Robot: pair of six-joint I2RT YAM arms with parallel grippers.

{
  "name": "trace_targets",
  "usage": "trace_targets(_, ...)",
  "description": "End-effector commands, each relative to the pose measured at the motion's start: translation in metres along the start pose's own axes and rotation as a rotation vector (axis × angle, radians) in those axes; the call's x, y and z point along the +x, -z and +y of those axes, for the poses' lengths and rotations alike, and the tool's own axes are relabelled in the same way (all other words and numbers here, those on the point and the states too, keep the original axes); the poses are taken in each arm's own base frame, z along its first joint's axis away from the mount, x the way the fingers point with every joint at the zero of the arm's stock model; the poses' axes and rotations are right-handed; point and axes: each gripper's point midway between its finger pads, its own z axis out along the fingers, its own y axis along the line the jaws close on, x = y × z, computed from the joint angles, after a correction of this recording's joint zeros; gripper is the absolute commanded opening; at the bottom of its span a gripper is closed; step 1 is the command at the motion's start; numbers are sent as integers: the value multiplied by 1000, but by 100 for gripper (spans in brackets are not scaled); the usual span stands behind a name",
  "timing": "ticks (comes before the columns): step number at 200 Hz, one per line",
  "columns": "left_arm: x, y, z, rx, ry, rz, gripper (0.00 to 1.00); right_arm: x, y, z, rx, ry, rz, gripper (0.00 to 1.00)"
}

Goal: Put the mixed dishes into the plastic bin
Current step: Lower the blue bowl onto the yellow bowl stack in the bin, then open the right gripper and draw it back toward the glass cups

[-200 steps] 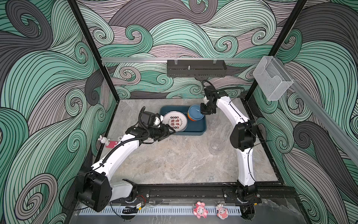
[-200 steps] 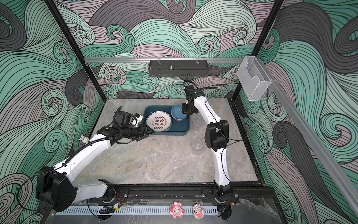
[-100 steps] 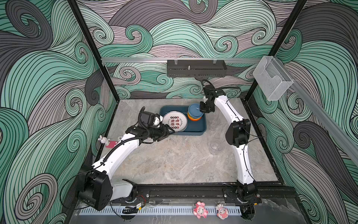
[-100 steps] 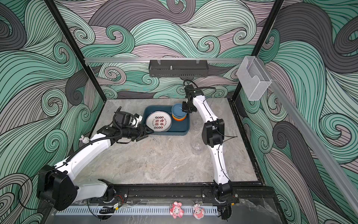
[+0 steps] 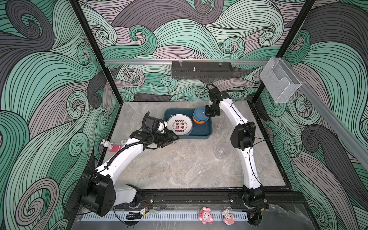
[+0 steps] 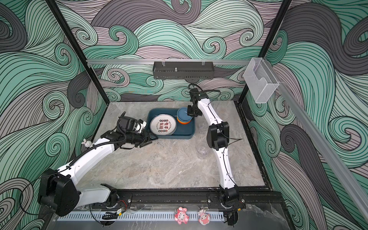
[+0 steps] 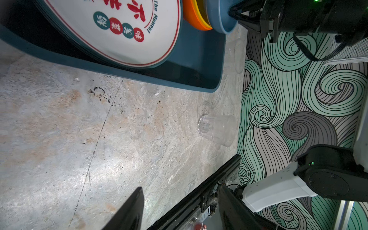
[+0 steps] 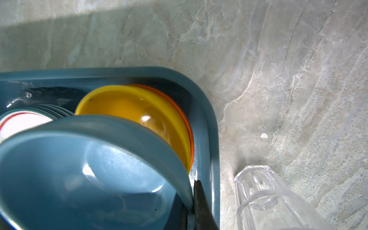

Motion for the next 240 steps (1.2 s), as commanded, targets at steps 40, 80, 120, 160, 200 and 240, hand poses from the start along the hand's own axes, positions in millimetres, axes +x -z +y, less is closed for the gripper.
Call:
trace_targets(40,3,0,6,0,15,8,62,-9,-11,-6,26,-26,-15,5)
trace_targets(80,5,-2,9,-1,24,12,62,-9,-16,-5,27,-34,-12,6)
trace_targets(120,6,-4,11,0,31,17,62,-8,-21,-4,18,-45,-3,15)
trace_targets(160,6,-3,11,3,32,16,62,-3,-14,1,6,-36,5,22)
trace_targets(200,9,1,10,7,28,9,62,-1,15,3,-2,-25,-20,27)
trace_targets(240,10,8,8,12,19,-10,62,-2,51,6,-8,-10,-71,28)
